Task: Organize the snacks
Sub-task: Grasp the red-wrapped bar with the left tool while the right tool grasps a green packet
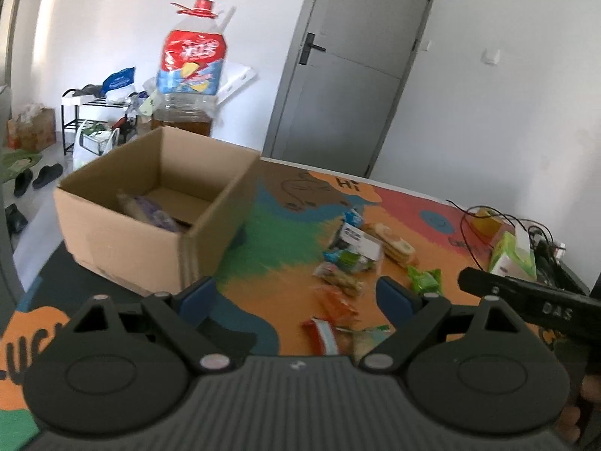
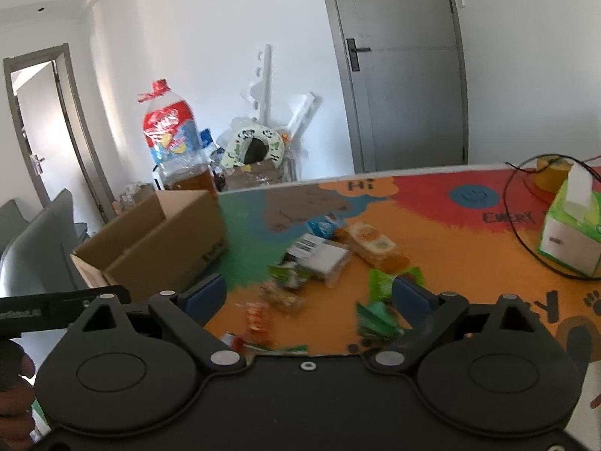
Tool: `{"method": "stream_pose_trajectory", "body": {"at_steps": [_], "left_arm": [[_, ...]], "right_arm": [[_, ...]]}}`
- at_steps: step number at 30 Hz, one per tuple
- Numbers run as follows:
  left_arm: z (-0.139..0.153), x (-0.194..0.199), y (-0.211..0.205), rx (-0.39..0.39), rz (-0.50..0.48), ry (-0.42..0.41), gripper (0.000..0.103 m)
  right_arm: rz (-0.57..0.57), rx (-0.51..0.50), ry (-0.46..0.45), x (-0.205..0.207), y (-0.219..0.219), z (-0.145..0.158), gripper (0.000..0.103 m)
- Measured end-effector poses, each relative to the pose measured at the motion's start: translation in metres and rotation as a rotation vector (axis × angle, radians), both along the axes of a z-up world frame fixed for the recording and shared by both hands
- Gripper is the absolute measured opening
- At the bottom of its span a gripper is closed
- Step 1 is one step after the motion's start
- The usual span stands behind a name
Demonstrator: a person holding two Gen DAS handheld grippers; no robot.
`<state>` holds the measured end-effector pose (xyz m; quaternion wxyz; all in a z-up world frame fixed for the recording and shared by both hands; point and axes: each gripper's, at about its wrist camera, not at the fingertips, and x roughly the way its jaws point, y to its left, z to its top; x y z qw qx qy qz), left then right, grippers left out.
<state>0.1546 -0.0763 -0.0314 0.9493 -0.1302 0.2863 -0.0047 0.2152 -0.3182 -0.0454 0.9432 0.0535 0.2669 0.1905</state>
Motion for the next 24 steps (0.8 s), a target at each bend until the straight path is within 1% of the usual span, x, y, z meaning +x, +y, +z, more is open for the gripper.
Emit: {"method": "stream_pose_trajectory", "body": {"at_steps": [2,4,6,8,10,12,16,20,24], "left_arm": [[-0.006,0.004,-0.005,-0.006,0.011,0.018,0.089],[-0.011,0.007,-0.009,-0.006,0.019,0.025,0.087],[-0.017,0.009,-0.012,-0.004,0.033,0.034,0.082],[-0.024,0.011,-0.014,-0.015,0.044,0.056,0.071],[-0.029,0.012,-0.016,-0.027,0.041,0.063,0.068],[-0.033,0.014,-0.021,-0.013,0.049,0.068,0.066],[-0.046,0.02,-0.028,-0.019,0.06,0.105,0.056],[-0.056,0.023,-0.034,-0.002,0.069,0.128,0.054],[-0.063,0.026,-0.037,-0.015,0.073,0.157,0.052]], "right_arm": [[-0.001,0.0,0.014,0.006,-0.008,-0.006,0.088],[0.0,0.005,0.02,0.011,-0.014,-0.013,0.088],[0.003,0.011,0.027,0.016,-0.018,-0.02,0.088],[0.012,0.022,0.039,0.021,-0.021,-0.027,0.086],[0.02,0.025,0.042,0.024,-0.022,-0.032,0.085],[0.028,0.023,0.043,0.027,-0.022,-0.036,0.085],[0.044,0.018,0.046,0.031,-0.022,-0.046,0.083],[0.053,0.013,0.052,0.036,-0.022,-0.053,0.081],[0.051,-0.005,0.054,0.041,-0.019,-0.061,0.077]]}}
